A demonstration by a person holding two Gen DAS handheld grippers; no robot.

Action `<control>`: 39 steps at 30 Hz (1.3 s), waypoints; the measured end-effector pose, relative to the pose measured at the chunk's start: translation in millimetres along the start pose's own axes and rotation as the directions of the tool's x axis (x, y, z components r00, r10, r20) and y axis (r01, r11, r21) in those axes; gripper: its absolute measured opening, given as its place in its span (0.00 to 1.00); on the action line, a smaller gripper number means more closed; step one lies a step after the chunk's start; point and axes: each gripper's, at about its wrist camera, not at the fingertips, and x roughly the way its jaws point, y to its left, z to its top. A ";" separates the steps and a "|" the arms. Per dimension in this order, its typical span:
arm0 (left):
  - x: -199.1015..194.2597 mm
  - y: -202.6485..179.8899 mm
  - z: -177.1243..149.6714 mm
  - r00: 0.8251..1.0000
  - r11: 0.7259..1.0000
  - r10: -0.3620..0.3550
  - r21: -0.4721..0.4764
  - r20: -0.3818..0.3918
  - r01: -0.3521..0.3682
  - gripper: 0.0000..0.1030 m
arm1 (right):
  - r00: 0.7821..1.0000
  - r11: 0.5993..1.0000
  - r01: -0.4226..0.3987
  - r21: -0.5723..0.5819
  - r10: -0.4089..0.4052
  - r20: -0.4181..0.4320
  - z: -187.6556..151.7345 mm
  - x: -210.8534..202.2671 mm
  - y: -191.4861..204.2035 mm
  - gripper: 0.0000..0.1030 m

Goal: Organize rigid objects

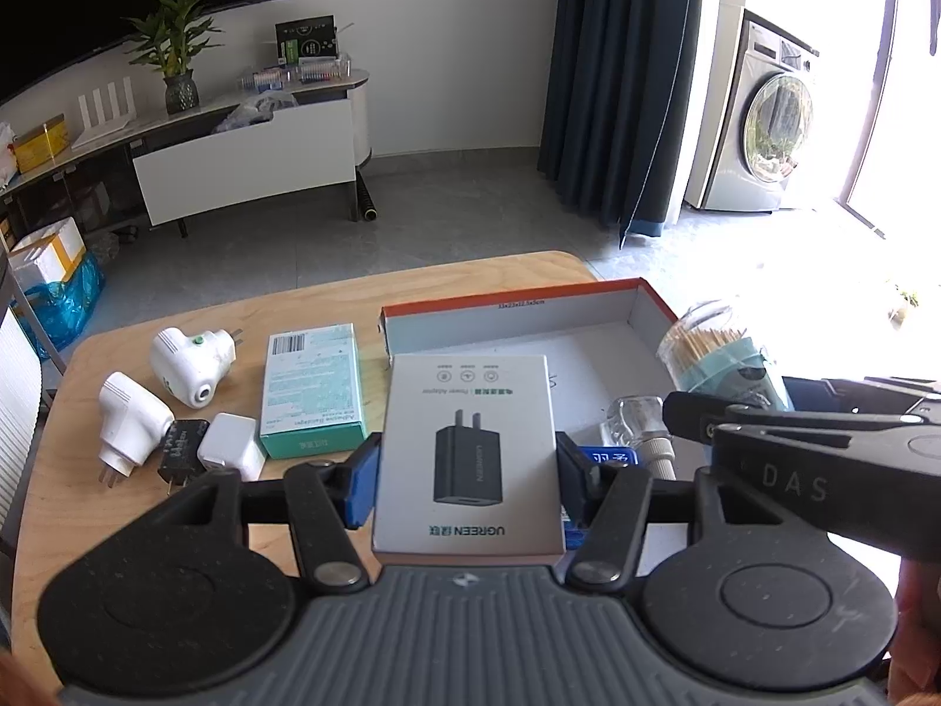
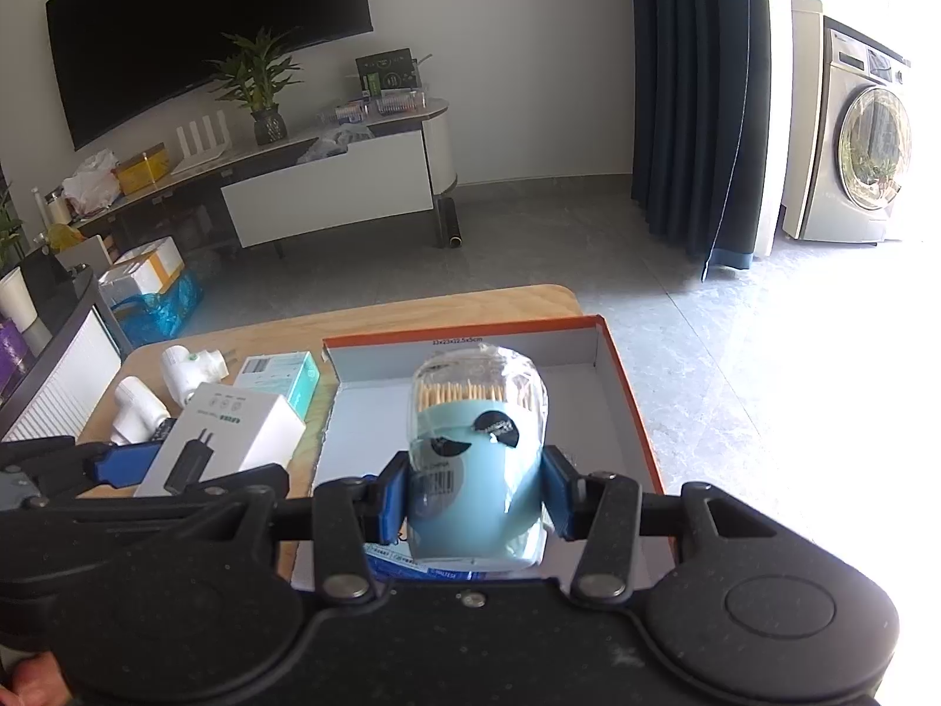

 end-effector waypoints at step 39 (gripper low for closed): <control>21.8 -2.9 13.9 1.000 1.000 -0.017 -0.009 -0.017 0.016 0.58 | 0.999 1.000 0.025 -0.002 -0.025 -0.024 10.9 23.2 -4.9 0.55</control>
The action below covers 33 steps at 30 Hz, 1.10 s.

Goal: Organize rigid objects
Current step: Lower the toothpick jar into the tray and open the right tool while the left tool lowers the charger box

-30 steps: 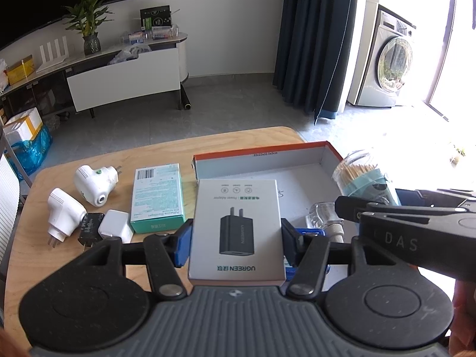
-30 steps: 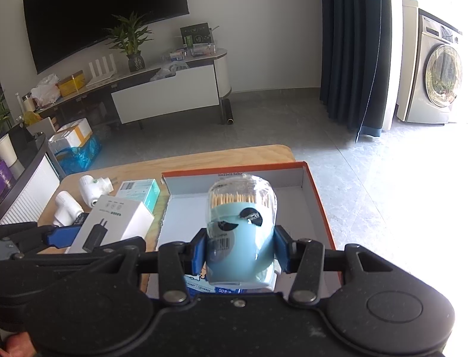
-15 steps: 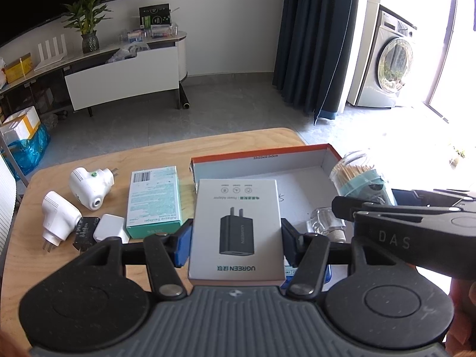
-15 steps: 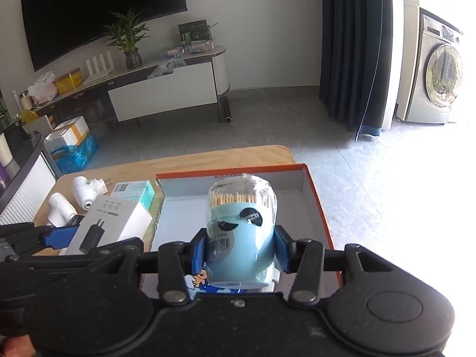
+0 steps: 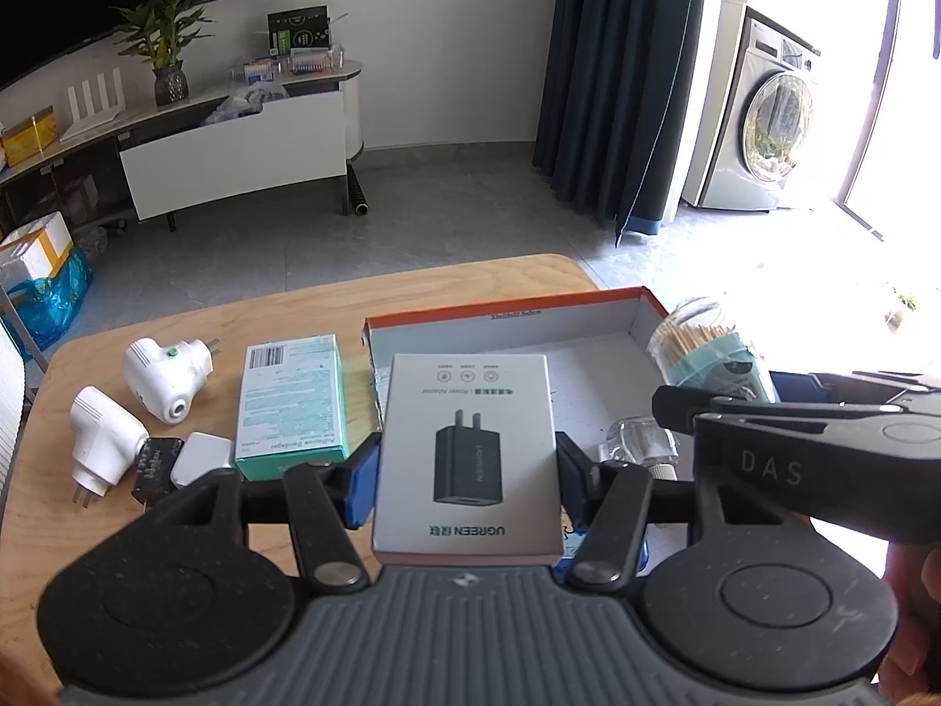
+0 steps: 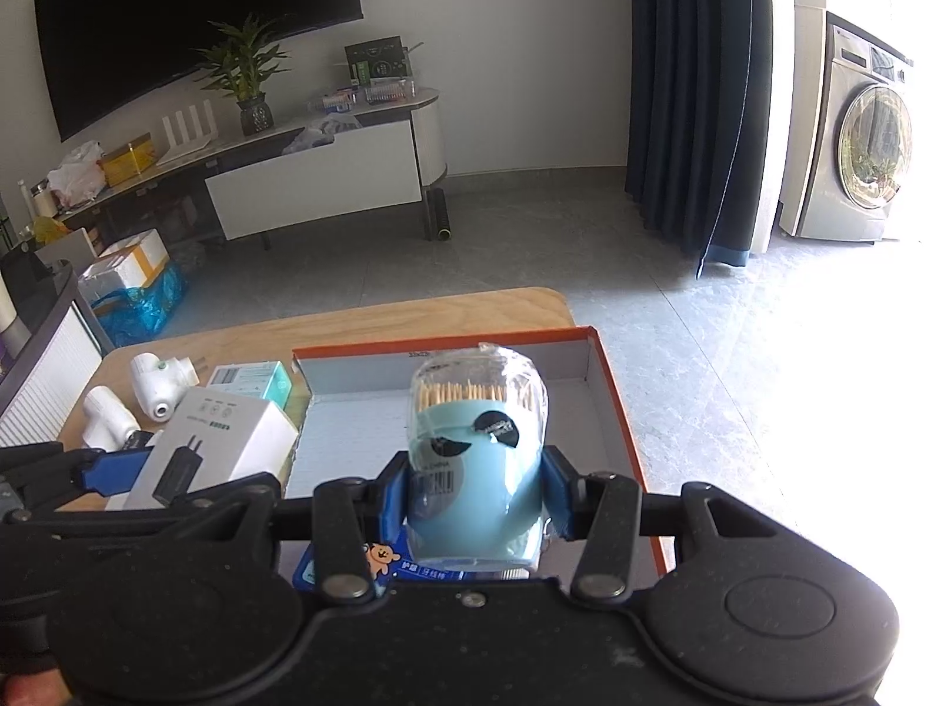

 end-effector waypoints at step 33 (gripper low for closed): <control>18.6 -14.3 3.8 0.999 1.000 -0.022 0.008 -0.034 0.022 0.58 | 0.999 1.000 0.005 0.015 -0.004 -0.048 11.4 29.8 -6.0 0.55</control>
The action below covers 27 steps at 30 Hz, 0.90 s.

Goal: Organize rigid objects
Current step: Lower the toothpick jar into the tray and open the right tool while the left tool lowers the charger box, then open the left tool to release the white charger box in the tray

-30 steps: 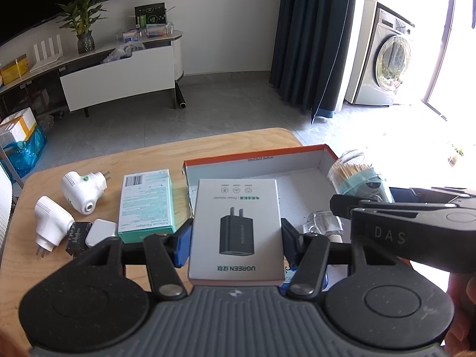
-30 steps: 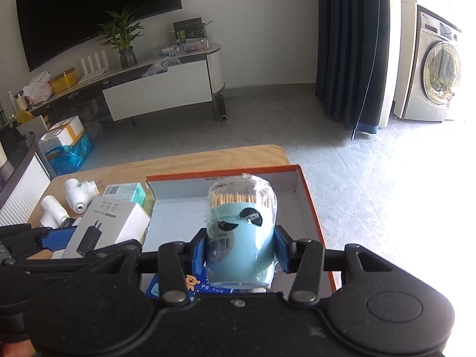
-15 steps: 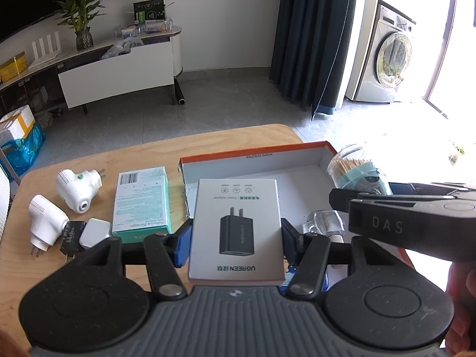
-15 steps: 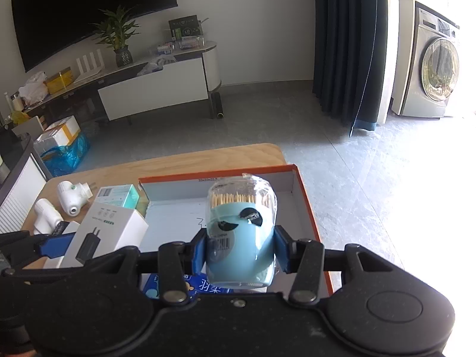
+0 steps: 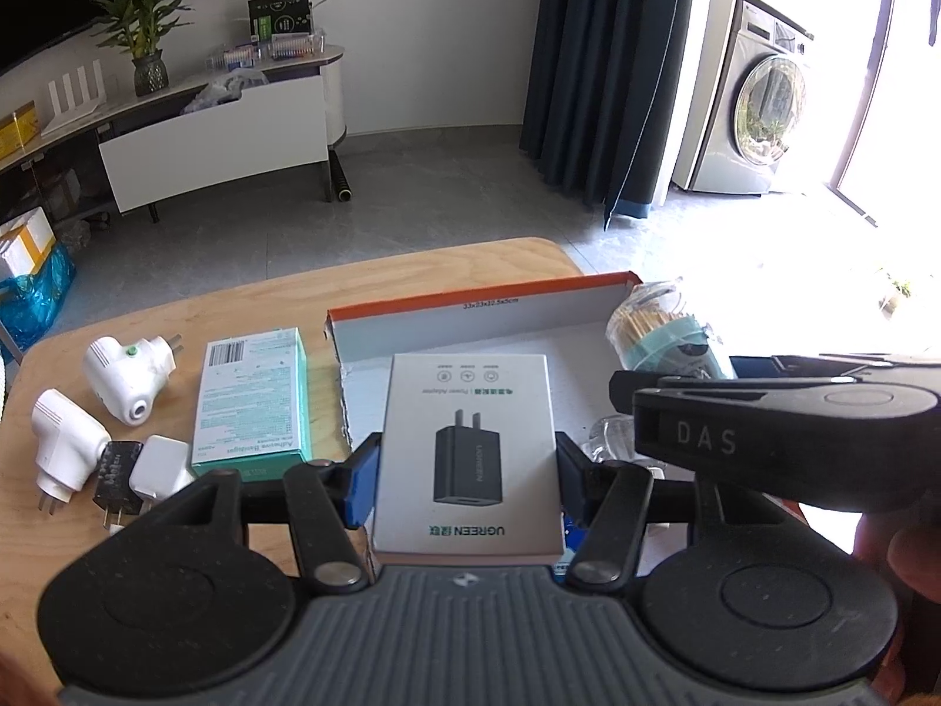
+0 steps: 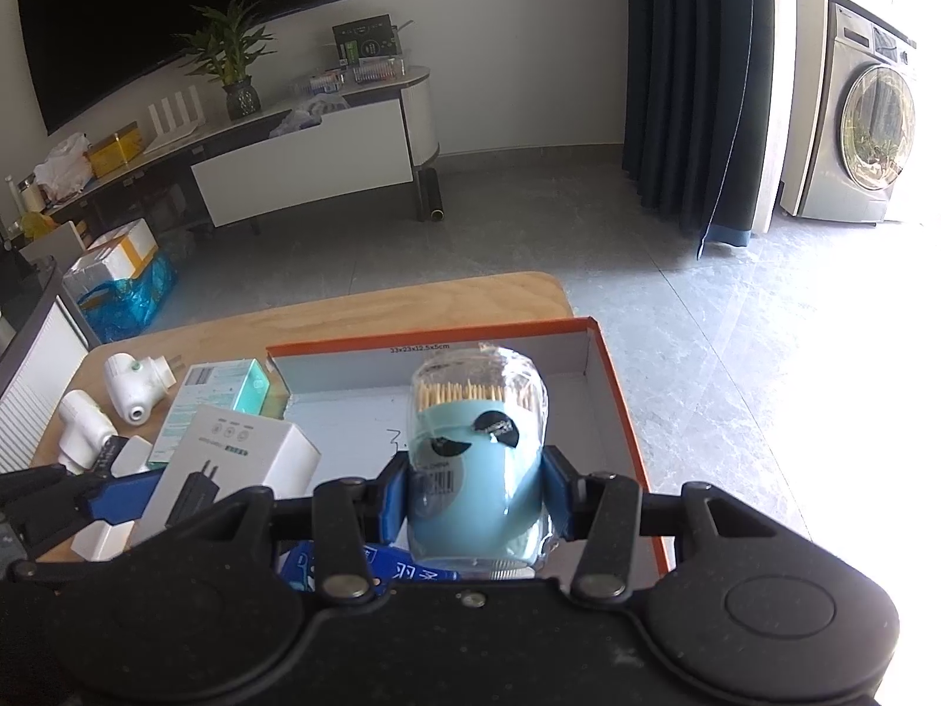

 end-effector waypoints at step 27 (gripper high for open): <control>6.6 -7.3 7.4 0.999 0.999 -0.034 -0.016 0.017 0.034 0.86 | 0.996 0.999 0.005 0.040 -0.008 0.088 6.3 -29.1 -10.7 0.64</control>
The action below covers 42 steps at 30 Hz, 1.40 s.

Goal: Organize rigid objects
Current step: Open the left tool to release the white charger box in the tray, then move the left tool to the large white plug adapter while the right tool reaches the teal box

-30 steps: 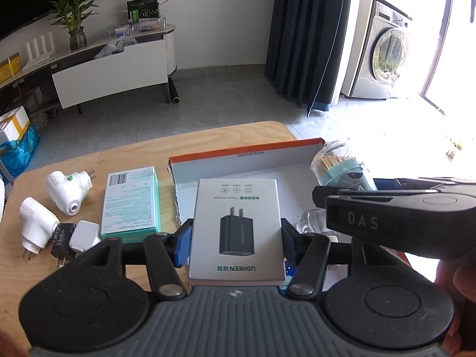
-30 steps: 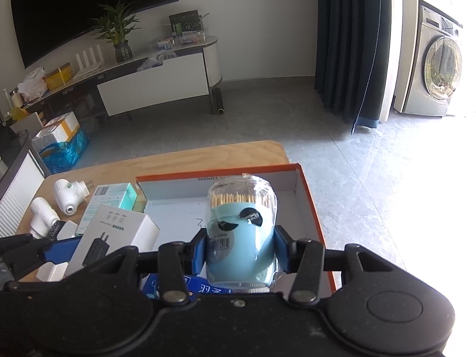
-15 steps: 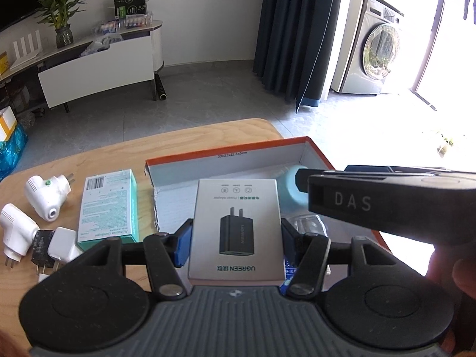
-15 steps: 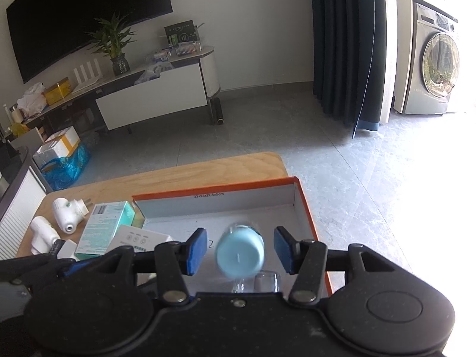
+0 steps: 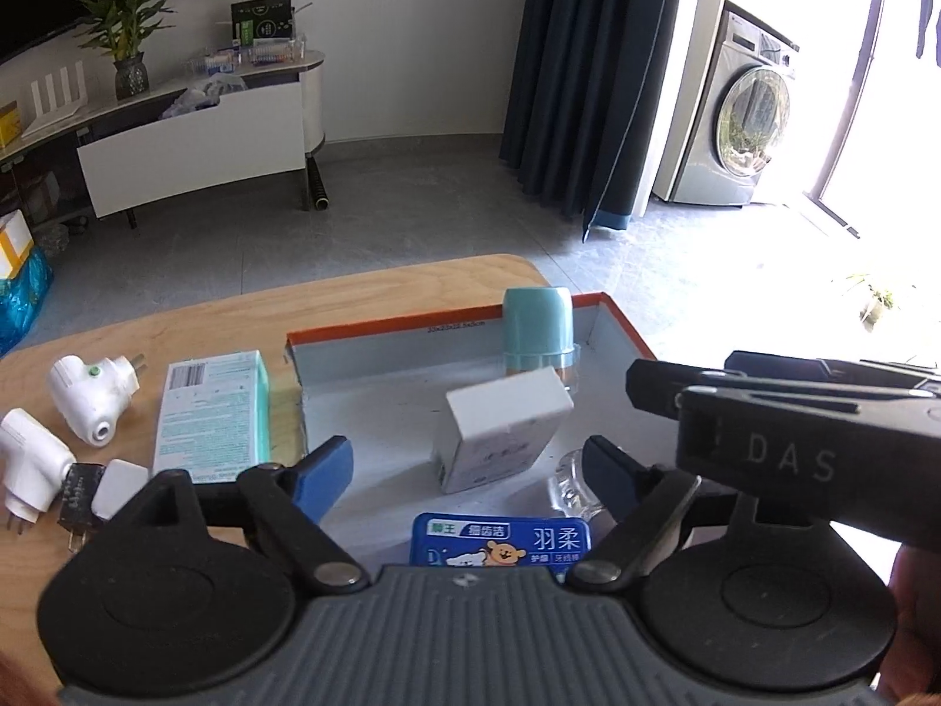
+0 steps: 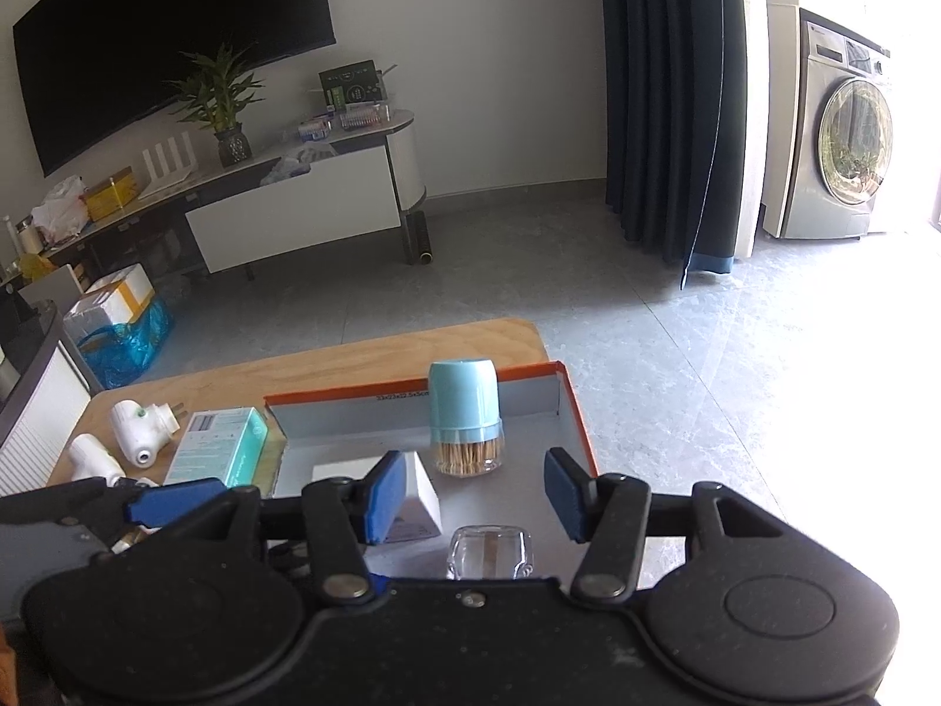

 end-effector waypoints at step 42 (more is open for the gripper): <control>-56.0 141.5 -27.4 0.983 0.979 0.183 -0.094 0.010 -0.181 1.00 | 0.986 0.984 -0.149 -0.100 0.140 -0.091 -26.4 16.9 123.1 0.68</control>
